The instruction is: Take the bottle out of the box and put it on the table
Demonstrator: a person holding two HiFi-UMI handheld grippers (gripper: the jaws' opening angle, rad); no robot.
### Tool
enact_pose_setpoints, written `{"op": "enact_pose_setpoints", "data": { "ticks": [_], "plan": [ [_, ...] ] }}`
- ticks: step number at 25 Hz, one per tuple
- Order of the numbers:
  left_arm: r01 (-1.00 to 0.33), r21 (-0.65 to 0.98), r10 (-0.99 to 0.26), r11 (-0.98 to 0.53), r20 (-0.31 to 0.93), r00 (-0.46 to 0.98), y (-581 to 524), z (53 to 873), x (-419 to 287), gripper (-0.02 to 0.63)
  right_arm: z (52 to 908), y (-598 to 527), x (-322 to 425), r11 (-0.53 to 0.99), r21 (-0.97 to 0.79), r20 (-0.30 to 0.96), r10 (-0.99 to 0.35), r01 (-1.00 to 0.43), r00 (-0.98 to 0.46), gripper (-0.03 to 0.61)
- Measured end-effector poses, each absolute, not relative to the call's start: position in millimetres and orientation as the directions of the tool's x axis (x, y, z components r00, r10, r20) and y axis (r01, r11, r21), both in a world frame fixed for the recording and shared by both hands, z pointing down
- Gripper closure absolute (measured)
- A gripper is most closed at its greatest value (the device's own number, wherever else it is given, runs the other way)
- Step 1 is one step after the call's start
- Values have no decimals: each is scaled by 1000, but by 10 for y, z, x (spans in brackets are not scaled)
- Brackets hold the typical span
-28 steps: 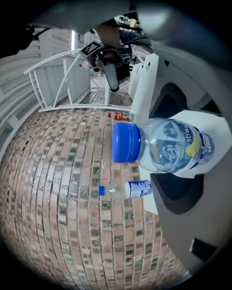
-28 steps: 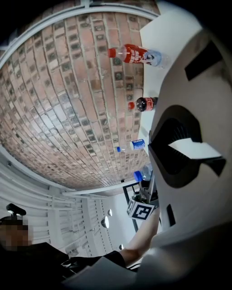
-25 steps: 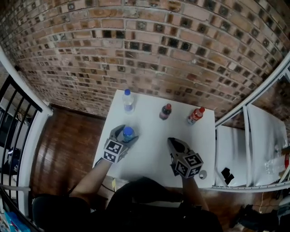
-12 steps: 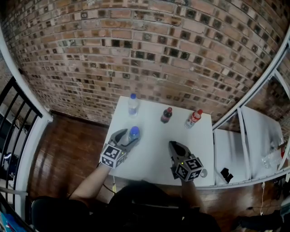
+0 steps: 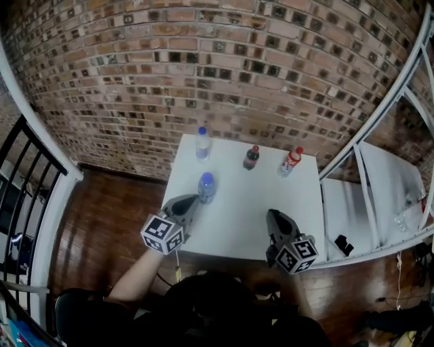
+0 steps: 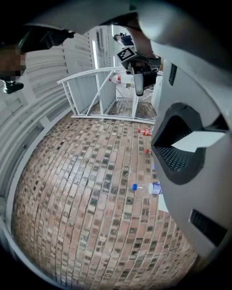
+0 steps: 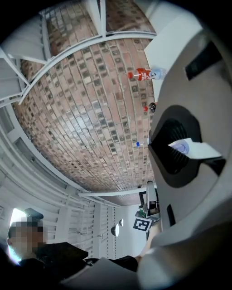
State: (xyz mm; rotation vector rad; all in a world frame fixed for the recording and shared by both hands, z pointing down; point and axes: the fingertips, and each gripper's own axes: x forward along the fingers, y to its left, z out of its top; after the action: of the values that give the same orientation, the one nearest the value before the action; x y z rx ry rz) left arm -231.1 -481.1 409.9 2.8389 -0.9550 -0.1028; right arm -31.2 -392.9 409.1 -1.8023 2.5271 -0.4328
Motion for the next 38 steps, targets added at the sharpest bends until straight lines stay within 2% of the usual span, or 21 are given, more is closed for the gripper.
{"op": "enact_pose_setpoints", "data": {
  "ticks": [8, 12, 25, 28, 38],
  "plan": [
    [-661, 137, -675, -737, -146, 723, -4429, 3681, -2631, 611, 3997, -3405, 192, 210, -285, 95, -965, -935, -246, 574],
    [-696, 153, -712, -702, -180, 679, -4276, 3622, -2551, 611, 3929, -3235, 515, 185, -280, 103, -970, -942, -222, 575],
    [-738, 151, -753, -658, -101, 651, -3908, 3799, -2263, 611, 4148, -3154, 781, 207, -301, 117, -961, -931, -252, 577],
    [-732, 195, -756, -653, -113, 645, -3866, 3778, -2291, 611, 4151, -3207, 810, 207, -275, 122, -961, -939, -248, 578],
    [-754, 174, -774, -633, -105, 625, -3897, 3821, -2196, 611, 4102, -3220, 1018, 189, -277, 104, -969, -942, -225, 577]
  ]
}}
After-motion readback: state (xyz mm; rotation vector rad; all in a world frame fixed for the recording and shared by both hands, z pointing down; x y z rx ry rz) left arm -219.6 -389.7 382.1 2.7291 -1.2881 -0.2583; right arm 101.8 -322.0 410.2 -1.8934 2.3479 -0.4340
